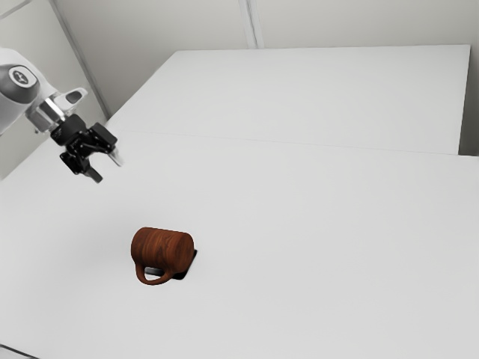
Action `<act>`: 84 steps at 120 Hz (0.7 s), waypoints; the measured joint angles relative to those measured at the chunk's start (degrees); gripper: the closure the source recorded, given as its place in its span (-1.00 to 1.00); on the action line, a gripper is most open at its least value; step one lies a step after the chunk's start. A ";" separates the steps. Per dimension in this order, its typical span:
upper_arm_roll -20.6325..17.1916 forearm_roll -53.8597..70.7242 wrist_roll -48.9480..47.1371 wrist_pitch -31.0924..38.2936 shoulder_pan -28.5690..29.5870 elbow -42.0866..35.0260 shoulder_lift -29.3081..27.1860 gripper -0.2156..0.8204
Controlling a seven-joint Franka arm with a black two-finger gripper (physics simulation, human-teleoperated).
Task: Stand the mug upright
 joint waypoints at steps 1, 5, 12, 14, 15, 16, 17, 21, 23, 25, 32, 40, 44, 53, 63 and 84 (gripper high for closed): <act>0.02 -0.38 0.32 0.02 0.23 -0.42 0.02 -0.58; 0.08 -1.85 1.60 0.24 1.09 -2.16 0.13 -0.58; 0.12 -4.25 4.01 0.81 2.23 -4.31 1.10 -0.58; 0.13 -4.91 4.70 0.96 2.40 -4.66 1.60 -0.58; 0.13 -5.24 5.05 1.03 2.46 -4.82 1.89 -0.58; 0.14 -5.54 5.39 1.09 2.48 -4.95 2.13 -0.58; 0.14 -5.82 5.73 1.16 2.47 -5.09 2.38 -0.58; 0.14 -6.91 7.09 1.40 2.19 -5.80 3.23 -0.58; 0.14 -7.44 7.78 1.59 1.95 -6.36 3.52 -0.58; 0.14 -7.99 8.45 1.78 1.67 -6.89 3.77 -0.58; 0.13 -10.03 10.85 2.40 0.84 -8.11 4.87 -0.58; 0.12 -11.64 13.39 2.92 0.90 -9.32 6.14 -0.58; 0.13 -12.18 14.56 3.12 1.40 -9.96 6.60 -0.58; 0.13 -13.28 17.18 3.50 2.48 -10.94 7.75 -0.58; 0.13 -15.17 20.08 3.77 2.67 -11.35 9.62 -0.58; 0.13 -20.16 25.15 3.54 2.68 -14.61 10.63 -0.58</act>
